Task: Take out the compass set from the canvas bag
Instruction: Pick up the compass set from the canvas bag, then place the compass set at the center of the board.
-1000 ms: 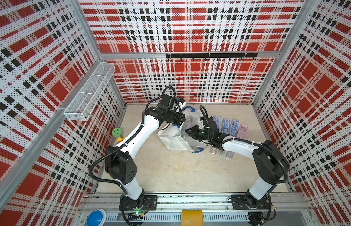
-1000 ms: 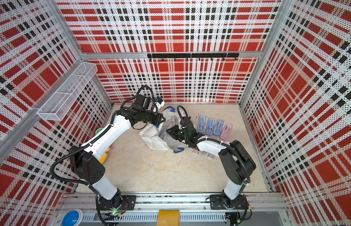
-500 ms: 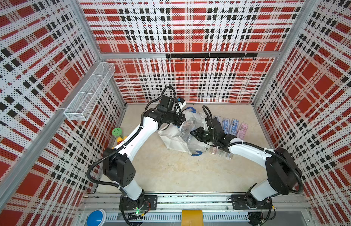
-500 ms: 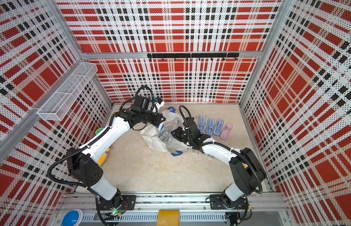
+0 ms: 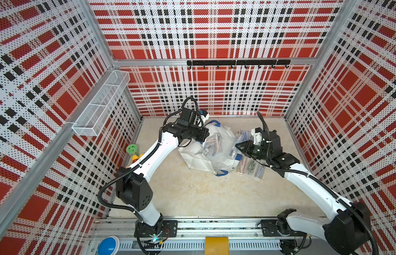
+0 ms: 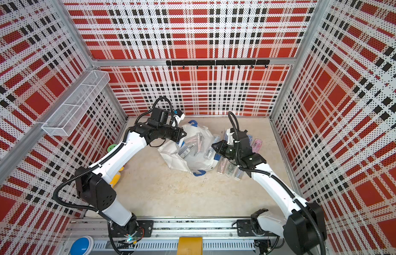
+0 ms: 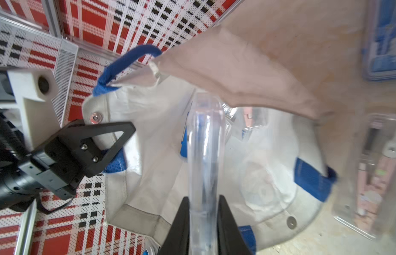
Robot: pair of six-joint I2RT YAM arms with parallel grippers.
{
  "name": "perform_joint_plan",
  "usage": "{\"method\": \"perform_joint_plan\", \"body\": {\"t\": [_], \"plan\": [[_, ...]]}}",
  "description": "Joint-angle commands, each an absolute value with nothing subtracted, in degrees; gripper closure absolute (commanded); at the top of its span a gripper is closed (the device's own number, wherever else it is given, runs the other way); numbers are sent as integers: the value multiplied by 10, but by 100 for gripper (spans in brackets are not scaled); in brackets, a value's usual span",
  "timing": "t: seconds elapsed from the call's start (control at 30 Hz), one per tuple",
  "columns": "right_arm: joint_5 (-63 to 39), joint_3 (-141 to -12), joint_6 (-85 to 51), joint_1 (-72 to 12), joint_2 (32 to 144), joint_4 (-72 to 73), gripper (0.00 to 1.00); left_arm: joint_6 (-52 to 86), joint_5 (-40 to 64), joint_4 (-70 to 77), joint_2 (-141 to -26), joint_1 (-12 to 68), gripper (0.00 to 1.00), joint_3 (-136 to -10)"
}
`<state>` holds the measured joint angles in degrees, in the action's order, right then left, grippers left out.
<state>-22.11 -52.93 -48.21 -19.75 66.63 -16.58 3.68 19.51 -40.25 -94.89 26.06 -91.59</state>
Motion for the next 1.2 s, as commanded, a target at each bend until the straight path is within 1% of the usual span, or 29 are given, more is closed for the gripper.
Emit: {"method": "perform_joint_plan", "body": {"t": [0.0, 0.1, 0.2, 0.27, 0.33, 0.6, 0.8, 0.93, 1.17], "plan": [[-275, -535, -395, -127, 640, -285, 86, 42, 199, -363, -929, 259, 100, -916], [-312, -527, -331, -33, 638, -359, 87, 43, 201, -362, -926, 259, 100, -913], [-328, -508, -269, 51, 650, -402, 87, 44, 205, -361, -924, 259, 100, -911], [-331, -495, -231, 94, 672, -414, 87, 45, 208, -360, -922, 258, 100, -910], [-324, -491, -204, 118, 697, -420, 87, 45, 210, -359, -920, 258, 100, -908], [-308, -500, -146, 165, 803, -419, 87, 51, 220, -354, -914, 258, 100, -904], [-294, -506, -129, 185, 822, -425, 86, 54, 223, -349, -909, 258, 100, -895], [-261, -519, -124, 187, 839, -437, 86, 57, 224, -347, -907, 258, 100, -894], [-256, -527, -110, 186, 880, -427, 84, 64, 226, -342, -911, 258, 100, -894]]}}
